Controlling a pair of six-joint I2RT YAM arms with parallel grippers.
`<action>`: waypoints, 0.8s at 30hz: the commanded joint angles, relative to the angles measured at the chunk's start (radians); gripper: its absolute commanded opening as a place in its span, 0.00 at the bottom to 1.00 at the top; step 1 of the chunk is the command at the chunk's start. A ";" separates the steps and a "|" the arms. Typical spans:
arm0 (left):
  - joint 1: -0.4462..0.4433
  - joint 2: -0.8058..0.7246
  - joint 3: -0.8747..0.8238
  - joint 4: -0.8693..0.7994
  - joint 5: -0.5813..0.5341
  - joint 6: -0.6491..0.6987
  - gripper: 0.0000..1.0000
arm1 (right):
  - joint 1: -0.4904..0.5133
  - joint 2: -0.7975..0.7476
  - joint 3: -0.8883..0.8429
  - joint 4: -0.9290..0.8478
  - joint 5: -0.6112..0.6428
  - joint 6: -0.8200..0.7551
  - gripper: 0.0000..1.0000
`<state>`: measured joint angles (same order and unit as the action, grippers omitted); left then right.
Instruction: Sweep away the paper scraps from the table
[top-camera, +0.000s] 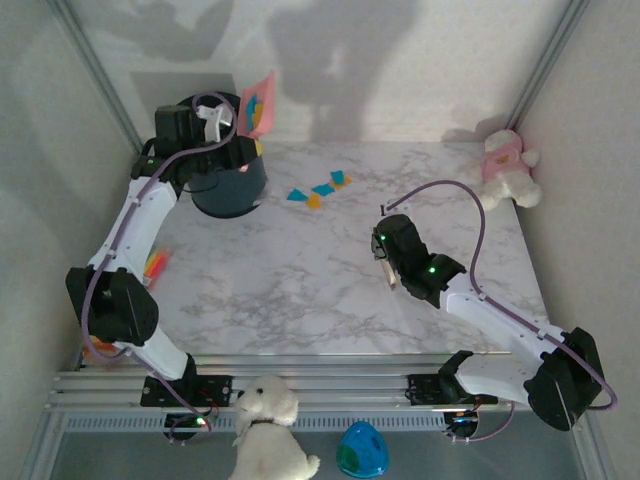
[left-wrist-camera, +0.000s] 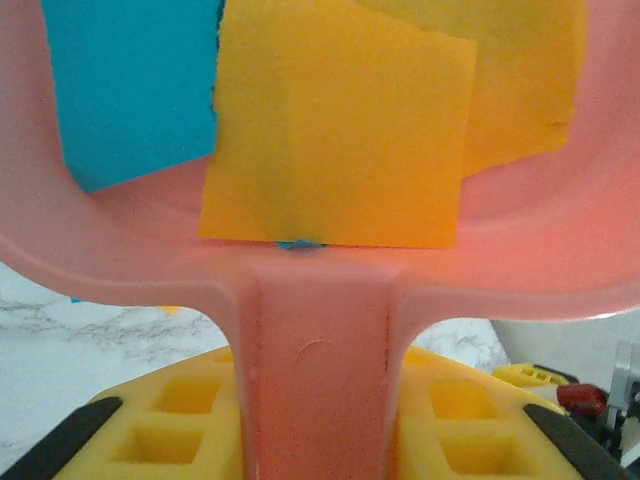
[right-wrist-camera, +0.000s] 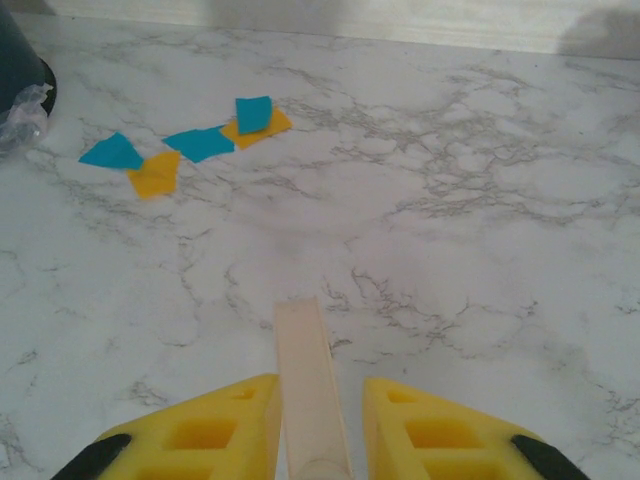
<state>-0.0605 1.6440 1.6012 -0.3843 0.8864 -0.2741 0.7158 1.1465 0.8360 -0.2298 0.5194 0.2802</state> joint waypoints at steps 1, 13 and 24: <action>0.019 0.027 0.058 0.071 0.081 -0.089 0.00 | -0.007 0.005 0.041 0.012 -0.002 0.001 0.00; 0.061 0.087 0.067 0.182 0.160 -0.283 0.00 | -0.007 0.014 0.043 0.009 -0.001 0.009 0.00; 0.095 0.141 0.063 0.299 0.180 -0.500 0.00 | -0.008 0.016 0.045 0.006 -0.001 0.010 0.00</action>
<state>0.0227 1.7737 1.6367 -0.1791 1.0340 -0.6891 0.7147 1.1568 0.8398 -0.2333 0.5194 0.2806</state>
